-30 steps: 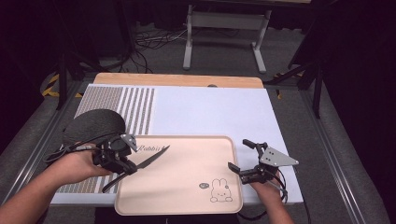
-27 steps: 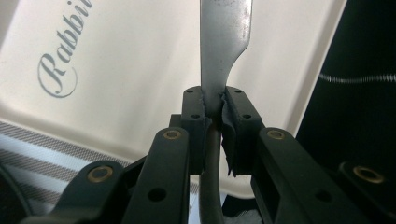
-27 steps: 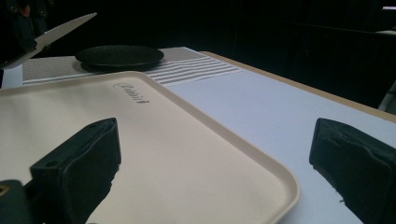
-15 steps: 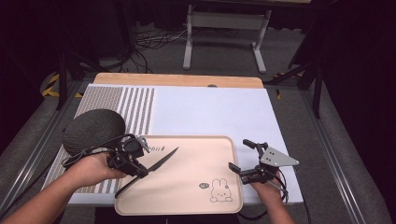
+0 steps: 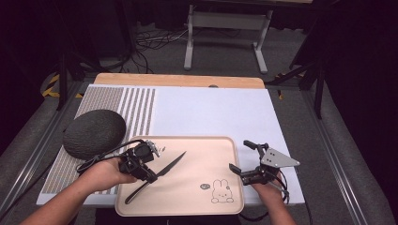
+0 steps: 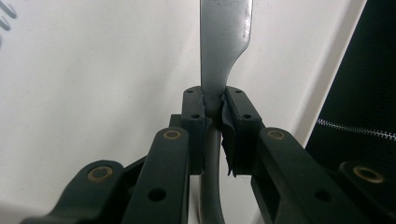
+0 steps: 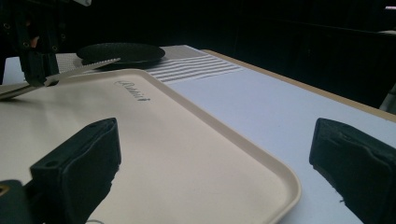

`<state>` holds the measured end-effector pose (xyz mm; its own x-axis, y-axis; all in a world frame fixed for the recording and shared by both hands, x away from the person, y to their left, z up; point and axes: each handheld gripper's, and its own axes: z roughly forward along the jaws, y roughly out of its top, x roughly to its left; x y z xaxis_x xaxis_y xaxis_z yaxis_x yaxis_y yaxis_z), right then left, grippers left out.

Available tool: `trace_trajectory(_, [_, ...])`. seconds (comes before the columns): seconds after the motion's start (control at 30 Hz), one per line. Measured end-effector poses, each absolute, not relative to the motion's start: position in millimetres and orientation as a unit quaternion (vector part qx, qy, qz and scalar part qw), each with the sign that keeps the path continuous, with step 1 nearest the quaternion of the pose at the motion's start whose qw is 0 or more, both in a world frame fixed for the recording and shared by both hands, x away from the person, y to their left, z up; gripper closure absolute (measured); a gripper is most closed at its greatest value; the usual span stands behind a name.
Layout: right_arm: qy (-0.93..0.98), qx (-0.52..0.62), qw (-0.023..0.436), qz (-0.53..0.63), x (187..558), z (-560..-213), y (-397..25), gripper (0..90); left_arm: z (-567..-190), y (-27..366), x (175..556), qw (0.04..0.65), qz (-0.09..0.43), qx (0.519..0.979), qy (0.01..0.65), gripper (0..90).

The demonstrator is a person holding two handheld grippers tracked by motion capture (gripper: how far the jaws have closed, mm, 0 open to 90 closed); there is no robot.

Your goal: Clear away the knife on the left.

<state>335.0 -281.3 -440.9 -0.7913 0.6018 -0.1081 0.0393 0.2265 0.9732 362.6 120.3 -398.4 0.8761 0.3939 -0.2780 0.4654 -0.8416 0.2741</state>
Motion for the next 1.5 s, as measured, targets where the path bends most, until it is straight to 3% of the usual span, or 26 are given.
trace_trajectory(1.5, [0.747,0.217,0.231,0.584,336.3,-442.2,-281.3,3.1,-420.7,115.3,366.4,0.133,-0.091,0.953,0.258,78.9])
